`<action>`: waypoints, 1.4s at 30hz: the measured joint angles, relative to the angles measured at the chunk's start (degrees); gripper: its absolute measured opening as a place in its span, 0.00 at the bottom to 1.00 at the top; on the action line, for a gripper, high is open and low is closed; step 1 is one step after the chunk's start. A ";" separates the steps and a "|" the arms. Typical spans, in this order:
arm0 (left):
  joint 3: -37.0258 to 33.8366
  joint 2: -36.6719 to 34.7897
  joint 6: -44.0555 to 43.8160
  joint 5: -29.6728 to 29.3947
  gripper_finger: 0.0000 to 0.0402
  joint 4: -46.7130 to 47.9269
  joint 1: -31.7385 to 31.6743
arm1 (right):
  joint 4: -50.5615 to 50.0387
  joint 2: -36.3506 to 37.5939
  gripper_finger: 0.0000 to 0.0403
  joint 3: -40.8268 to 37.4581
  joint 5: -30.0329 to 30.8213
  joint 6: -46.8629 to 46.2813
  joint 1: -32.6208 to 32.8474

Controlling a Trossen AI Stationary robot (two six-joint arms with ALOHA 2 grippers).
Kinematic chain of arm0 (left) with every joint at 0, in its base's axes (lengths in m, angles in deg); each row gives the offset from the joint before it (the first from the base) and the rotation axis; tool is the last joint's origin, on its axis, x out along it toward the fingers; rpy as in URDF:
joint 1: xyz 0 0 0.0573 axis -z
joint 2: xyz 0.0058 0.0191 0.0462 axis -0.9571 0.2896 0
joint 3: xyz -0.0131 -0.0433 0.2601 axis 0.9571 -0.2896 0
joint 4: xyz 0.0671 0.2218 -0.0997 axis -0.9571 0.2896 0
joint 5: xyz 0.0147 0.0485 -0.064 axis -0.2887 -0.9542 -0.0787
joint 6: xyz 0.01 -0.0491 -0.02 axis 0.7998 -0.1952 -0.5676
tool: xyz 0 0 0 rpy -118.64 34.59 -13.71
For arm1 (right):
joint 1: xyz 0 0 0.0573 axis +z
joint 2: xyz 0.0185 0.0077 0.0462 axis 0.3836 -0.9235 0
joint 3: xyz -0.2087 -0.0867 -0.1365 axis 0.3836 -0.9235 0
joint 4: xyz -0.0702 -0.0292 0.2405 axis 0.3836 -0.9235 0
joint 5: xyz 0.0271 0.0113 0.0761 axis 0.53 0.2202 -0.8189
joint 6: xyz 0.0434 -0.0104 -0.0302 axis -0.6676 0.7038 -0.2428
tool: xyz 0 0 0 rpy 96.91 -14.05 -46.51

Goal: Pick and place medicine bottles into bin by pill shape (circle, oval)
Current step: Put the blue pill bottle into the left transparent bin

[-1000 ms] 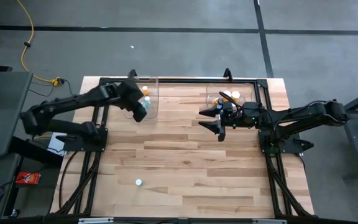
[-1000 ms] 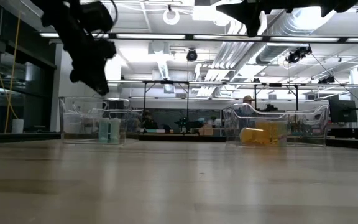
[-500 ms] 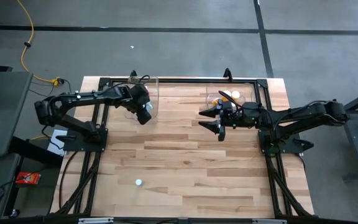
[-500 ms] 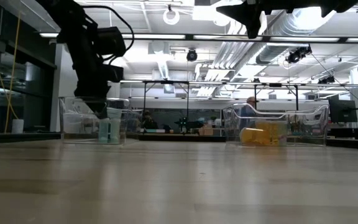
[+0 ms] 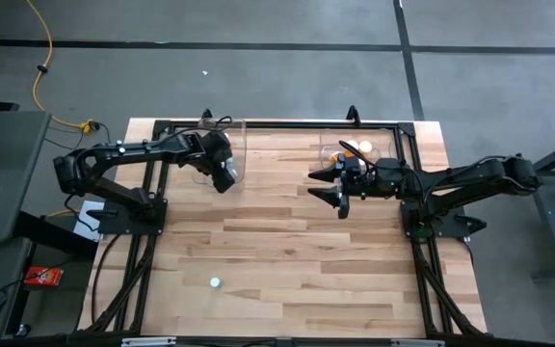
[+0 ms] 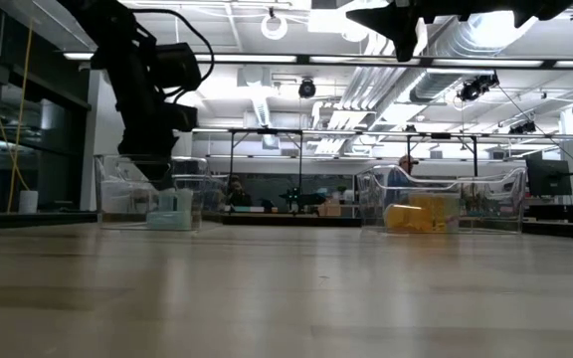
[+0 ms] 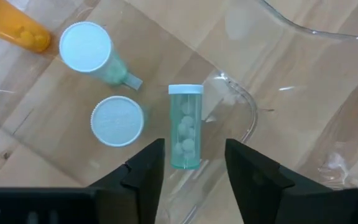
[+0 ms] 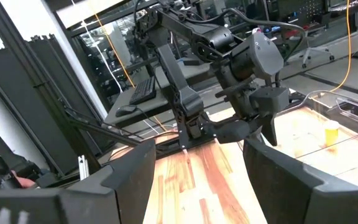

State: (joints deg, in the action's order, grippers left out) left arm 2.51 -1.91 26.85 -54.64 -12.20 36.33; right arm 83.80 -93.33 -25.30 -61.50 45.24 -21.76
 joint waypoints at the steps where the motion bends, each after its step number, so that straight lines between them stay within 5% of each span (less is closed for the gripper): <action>1: 0.00 -0.11 -0.07 0.03 0.41 0.05 0.00 | 0.00 0.00 0.59 0.00 0.00 -0.01 0.00; 11: 6.51 -9.52 -2.50 6.74 0.51 3.56 0.11 | 0.00 0.00 0.59 0.02 0.00 0.07 -0.02; 18: 7.67 -25.00 -10.59 7.16 0.51 -10.88 5.05 | 0.00 0.00 0.59 0.02 0.00 0.01 0.00; 31: -13.03 -39.43 -11.02 -10.65 0.51 -50.07 29.23 | 0.02 0.00 0.59 0.02 0.00 1.73 0.00; 42: -15.21 -39.63 -7.51 -12.66 0.51 -53.03 32.02 | 0.04 0.00 0.59 0.04 0.00 1.76 0.00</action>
State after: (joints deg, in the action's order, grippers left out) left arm -12.71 -41.53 19.34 -67.30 -65.23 68.35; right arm 83.85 -93.33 -25.26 -61.50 47.00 -21.76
